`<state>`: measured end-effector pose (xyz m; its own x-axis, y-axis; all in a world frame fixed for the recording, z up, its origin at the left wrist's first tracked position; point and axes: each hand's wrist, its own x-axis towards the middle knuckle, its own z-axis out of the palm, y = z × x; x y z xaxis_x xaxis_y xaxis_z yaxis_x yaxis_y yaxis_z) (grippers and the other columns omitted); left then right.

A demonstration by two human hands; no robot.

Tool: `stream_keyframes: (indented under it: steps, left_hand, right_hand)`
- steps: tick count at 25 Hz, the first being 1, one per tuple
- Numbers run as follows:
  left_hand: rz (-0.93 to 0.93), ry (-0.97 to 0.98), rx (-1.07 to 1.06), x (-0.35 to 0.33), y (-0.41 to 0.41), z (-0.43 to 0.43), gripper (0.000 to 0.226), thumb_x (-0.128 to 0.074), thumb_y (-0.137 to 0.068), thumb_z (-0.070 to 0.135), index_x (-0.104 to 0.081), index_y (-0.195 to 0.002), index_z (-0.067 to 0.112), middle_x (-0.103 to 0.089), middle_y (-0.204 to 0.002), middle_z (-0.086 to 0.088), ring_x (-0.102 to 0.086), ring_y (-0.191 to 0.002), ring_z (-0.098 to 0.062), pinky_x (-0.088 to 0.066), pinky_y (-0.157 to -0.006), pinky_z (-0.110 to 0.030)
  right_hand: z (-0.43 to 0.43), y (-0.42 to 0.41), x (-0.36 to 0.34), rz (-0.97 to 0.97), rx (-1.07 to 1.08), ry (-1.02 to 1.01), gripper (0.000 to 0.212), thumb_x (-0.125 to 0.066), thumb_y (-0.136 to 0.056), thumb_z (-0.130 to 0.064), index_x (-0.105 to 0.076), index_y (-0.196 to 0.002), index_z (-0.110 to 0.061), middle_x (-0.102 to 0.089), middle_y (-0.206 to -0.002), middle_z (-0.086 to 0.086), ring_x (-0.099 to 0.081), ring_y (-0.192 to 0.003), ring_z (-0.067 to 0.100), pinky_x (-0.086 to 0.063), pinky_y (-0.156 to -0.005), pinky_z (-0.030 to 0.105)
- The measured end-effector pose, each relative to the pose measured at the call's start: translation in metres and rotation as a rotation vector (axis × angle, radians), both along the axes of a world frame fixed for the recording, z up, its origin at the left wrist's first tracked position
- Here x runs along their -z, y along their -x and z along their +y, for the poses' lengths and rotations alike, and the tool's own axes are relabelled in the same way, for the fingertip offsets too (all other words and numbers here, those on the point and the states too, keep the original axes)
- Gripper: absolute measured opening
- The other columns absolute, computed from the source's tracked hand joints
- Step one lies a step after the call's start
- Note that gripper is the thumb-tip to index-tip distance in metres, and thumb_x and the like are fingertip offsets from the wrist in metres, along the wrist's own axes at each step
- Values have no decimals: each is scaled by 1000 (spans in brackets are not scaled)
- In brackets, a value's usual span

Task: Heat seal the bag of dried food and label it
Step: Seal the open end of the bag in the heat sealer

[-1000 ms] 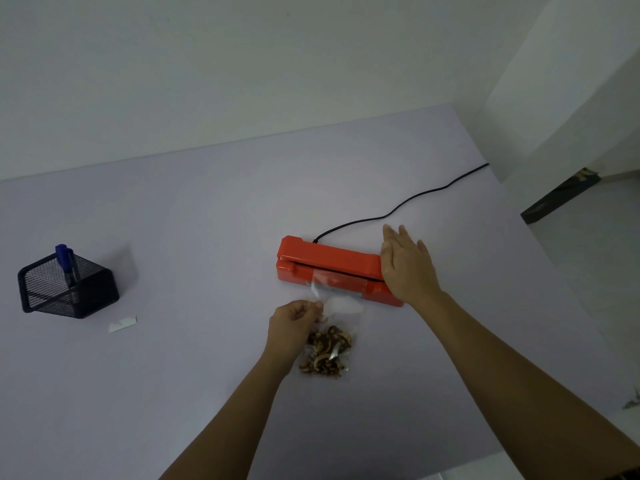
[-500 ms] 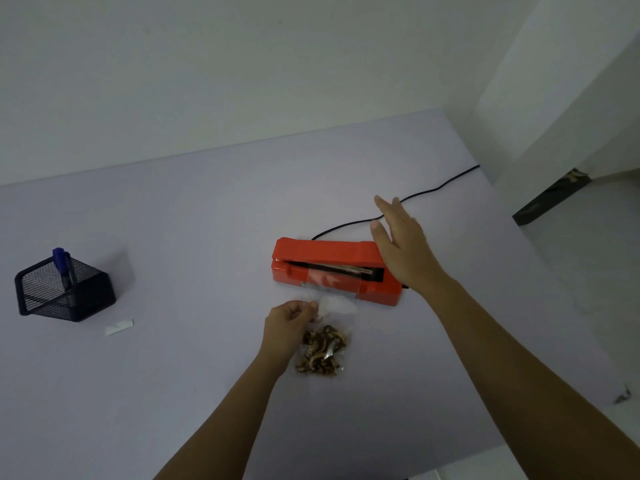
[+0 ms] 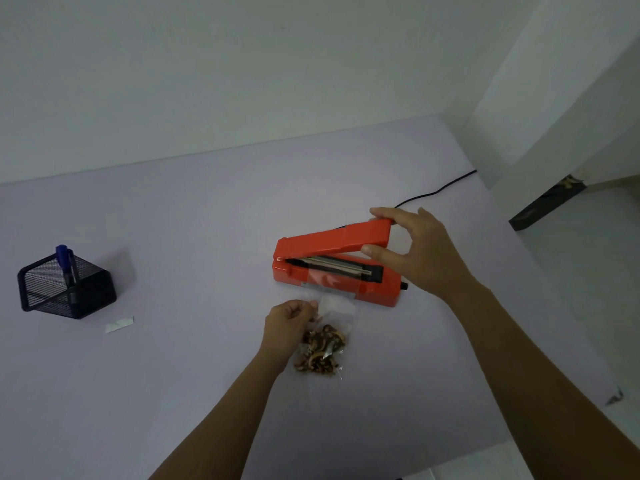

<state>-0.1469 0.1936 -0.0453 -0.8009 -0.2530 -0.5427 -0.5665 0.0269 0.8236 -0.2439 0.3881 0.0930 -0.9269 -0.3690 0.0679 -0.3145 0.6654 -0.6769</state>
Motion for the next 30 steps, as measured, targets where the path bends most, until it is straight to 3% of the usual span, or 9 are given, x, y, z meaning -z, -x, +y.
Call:
stream_keyframes:
  steps: [3,8,13,15,19,23,25,27,30]
  left_hand:
    - [-3,-6,0,-1,0,0,28,-62,-88,27,-70,-70,7,-66,-61,1,-58,-60,-14,-51,-65,-30]
    - [-11,15,12,-2,0,-1,27,-62,-88,28,-71,-70,10,-68,-65,-2,-61,-63,-16,-53,-66,-33]
    - [-30,21,1,-2,1,-2,25,-62,-88,27,-71,-71,12,-67,-61,2,-60,-59,-14,-53,-64,-31]
    - [-34,34,4,-3,0,-1,25,-62,-88,27,-72,-72,11,-68,-62,2,-61,-59,-14,-53,-65,-31]
    - [-50,30,-1,-7,1,0,24,-62,-88,26,-72,-74,8,-68,-63,0,-59,-56,-12,-50,-59,-28]
    - [-59,16,-4,-10,0,0,26,-61,-88,27,-69,-73,7,-69,-66,0,-61,-60,-13,-48,-60,-28]
    - [-38,70,-2,-15,1,1,26,-60,-88,28,-65,-69,11,-69,-67,0,-63,-63,-14,-52,-64,-31]
    - [6,177,17,-20,4,5,28,-57,-88,30,-61,-68,11,-68,-66,0,-64,-62,-14,-53,-66,-29]
    - [70,287,21,-28,10,12,27,-53,-91,33,-61,-76,11,-68,-68,1,-67,-66,-15,-55,-68,-30]
  right_hand:
    - [-27,7,-18,68,-43,106,56,-72,-74,-43,-55,-123,-22,-60,-110,-16,-50,-97,-14,-25,-112,48]
    - [-88,23,-44,136,-156,114,57,-69,-74,-50,-55,-123,-23,-65,-114,-8,-57,-105,5,-15,-113,36]
    - [-133,35,-45,214,-225,92,47,-68,-73,-54,-63,-108,-23,-68,-100,-13,-60,-93,5,-31,-108,45]
    - [-144,38,-46,223,-244,94,52,-68,-72,-57,-62,-111,-23,-68,-103,-11,-60,-96,6,-33,-107,44]
    - [-116,38,-34,-23,-220,150,70,-58,-79,-58,-43,-135,-19,-57,-129,-6,-49,-120,8,-35,-105,30]
    - [-33,24,24,-268,-37,56,83,-42,-74,-70,-36,-140,-19,-48,-139,-2,-42,-127,10,-30,-110,33]
    - [3,9,54,-363,4,-59,93,-48,-68,-70,-31,-142,-16,-40,-145,3,-37,-132,15,-27,-109,30]
    - [24,-4,72,-438,7,-138,105,-60,-59,-69,-27,-143,-16,-35,-148,4,-35,-133,19,-31,-110,36]
    - [35,-11,86,-415,20,-193,117,-72,-48,-71,-26,-143,-20,-37,-147,2,-38,-132,20,-36,-108,41]
